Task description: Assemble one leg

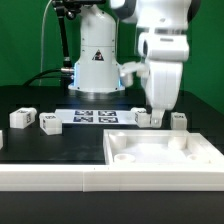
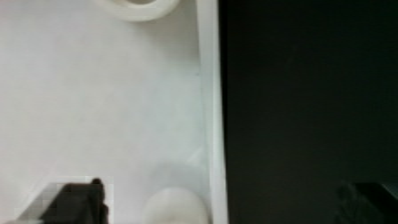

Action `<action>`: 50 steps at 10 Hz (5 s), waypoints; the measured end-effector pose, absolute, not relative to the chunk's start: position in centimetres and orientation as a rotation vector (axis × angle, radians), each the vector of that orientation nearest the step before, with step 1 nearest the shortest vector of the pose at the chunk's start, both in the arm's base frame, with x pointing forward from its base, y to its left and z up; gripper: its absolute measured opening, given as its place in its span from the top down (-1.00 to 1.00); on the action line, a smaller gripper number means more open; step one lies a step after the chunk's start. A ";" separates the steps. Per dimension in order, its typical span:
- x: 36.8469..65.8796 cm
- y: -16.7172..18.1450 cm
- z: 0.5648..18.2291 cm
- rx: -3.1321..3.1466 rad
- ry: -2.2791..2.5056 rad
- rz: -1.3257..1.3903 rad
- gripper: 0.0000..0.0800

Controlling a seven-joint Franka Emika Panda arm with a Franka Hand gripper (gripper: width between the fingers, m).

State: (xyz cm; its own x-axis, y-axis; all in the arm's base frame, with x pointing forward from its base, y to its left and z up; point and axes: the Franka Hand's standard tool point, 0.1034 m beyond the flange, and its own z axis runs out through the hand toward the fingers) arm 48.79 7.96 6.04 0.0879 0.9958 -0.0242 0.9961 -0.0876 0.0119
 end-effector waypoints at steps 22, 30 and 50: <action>45.0 14.6 4.2 3.204 -0.129 -0.055 -0.62; 44.4 14.2 4.1 3.114 -0.022 -0.675 -0.62; 39.7 15.4 0.4 2.750 0.023 -1.482 -0.07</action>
Offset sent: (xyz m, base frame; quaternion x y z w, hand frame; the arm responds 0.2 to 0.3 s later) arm 0.0000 0.0000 0.0000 0.0000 0.0000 0.1296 0.9916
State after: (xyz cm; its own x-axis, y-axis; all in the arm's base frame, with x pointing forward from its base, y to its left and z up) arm 39.74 15.39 0.38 0.5499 0.0049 -0.8352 0.0213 -0.9997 0.0081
